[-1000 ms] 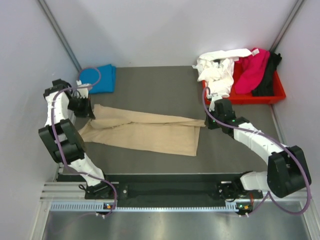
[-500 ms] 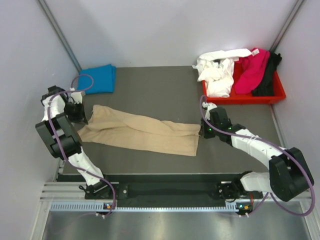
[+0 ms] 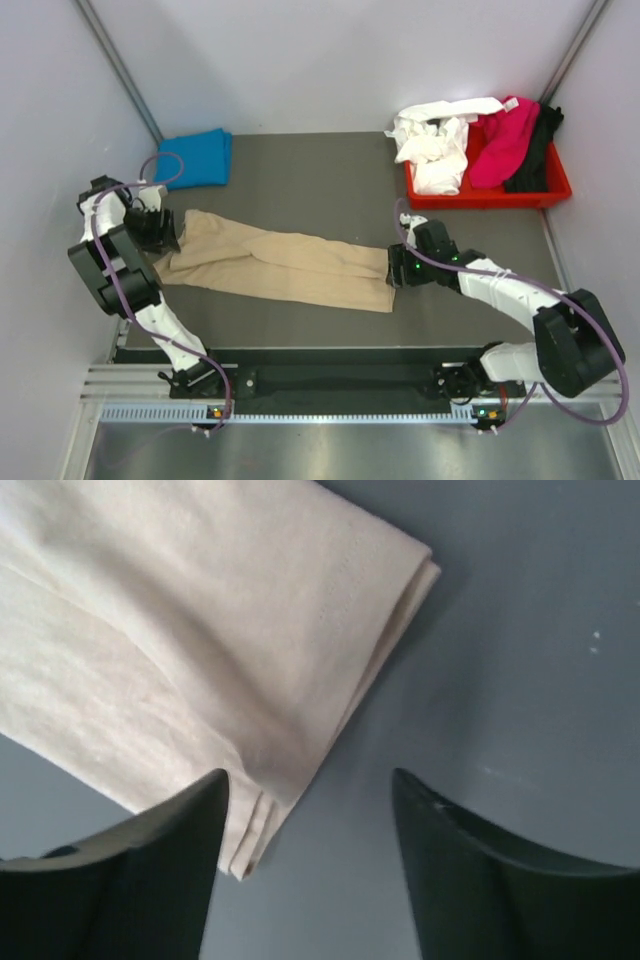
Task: Fold and stack the t-shirts
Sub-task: Fold the tshirt
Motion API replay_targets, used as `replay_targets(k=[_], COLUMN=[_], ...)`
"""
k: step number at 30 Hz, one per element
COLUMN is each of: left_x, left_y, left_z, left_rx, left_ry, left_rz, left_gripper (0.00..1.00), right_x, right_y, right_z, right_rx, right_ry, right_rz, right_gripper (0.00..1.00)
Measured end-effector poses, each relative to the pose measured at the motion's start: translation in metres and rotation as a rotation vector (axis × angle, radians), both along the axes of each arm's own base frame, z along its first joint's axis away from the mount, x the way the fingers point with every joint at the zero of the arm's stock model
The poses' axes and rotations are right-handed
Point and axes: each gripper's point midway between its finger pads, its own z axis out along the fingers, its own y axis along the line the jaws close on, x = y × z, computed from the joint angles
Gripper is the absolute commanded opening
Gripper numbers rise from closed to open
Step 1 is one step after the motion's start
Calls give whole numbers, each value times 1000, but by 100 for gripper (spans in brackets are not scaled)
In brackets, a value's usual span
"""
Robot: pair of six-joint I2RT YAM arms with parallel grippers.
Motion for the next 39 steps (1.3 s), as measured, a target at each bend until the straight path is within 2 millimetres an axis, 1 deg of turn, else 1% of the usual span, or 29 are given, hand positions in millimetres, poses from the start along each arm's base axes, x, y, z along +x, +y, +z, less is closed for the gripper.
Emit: replay_targets(k=[1, 2, 4, 7, 8, 9, 10, 11, 13, 15, 17, 18, 20, 22, 24, 25, 26, 28, 29, 30, 31, 32, 33, 34, 37, 39], left_x=[0, 0, 5, 25, 34, 40, 48, 56, 71, 87, 100, 103, 112, 121, 124, 127, 129, 130, 131, 132, 132, 132, 132, 132, 134, 136], left_y=[-1, -1, 0, 5, 6, 5, 0, -7, -23, -38, -49, -50, -46, -39, -36, -35, -35, -36, -38, -39, -40, -42, -46, -48, -57, -67], left_z=[1, 2, 9, 25, 30, 32, 34, 32, 24, 10, -6, -11, -25, -37, -48, -47, -46, -49, -49, -49, -50, -51, -51, -53, -52, -52], left_rx=[-4, -7, -3, 14, 27, 35, 37, 37, 34, 44, 56, 64, 80, 86, 86, 94, 98, 107, 109, 109, 106, 103, 88, 78, 56, 52], left_ry=[1, 1, -19, -89, -114, -130, -142, -151, -157, -150, -144, -135, -110, -102, -88, -97, -102, -101, -101, -102, -101, -100, -104, -104, -113, -116], left_rz=[-5, -11, -19, -7, -2, -4, -10, -21, -50, -77, -89, -88, -69, -48, -41, -34, -33, -37, -41, -38, -41, -45, -52, -62, -85, -112], left_gripper=[68, 74, 77, 78, 92, 92, 96, 99, 99, 99, 99, 99, 99, 99, 99, 97, 94, 84, 64, 51, 40, 4, 0, 0, 0, 0], right_x=[-1, -1, 3, 23, 35, 44, 54, 62, 75, 80, 81, 81, 78, 83, 86, 86, 86, 85, 85, 85, 85, 85, 84, 82, 75, 64], right_y=[-2, -4, -6, -5, -3, -1, 1, 3, 3, 2, 1, 0, 0, 3, 6, 6, 6, 7, 6, 6, 6, 6, 6, 6, 4, 2], right_z=[2, 6, 21, 46, 52, 55, 55, 52, 39, 22, 6, -1, -13, -12, -11, -12, -13, -15, -16, -16, -16, -16, -17, -18, -18, -19], right_rx=[-8, -10, 3, 20, 21, 21, 22, 17, -2, -21, -38, -45, -53, -41, -31, -28, -26, -18, -13, -9, -2, 4, 9, 13, 32, 48], right_ry=[-3, -9, -49, -118, -135, -145, -148, -145, -126, -89, -49, -32, -1, -13, -23, -21, -18, -9, -4, -3, 0, 2, 5, 6, 8, 21], right_rz=[-1, -2, -6, -17, -20, -19, -21, -23, -22, -19, -10, -5, 6, 15, 23, 26, 27, 31, 29, 29, 26, 25, 22, 20, 4, -12], right_gripper=[72, 74, 74, 69, 65, 64, 64, 63, 64, 64, 64, 64, 61, 58, 51, 47, 38, 28, 19, 14, 10, 4, 1, 0, 0, 0])
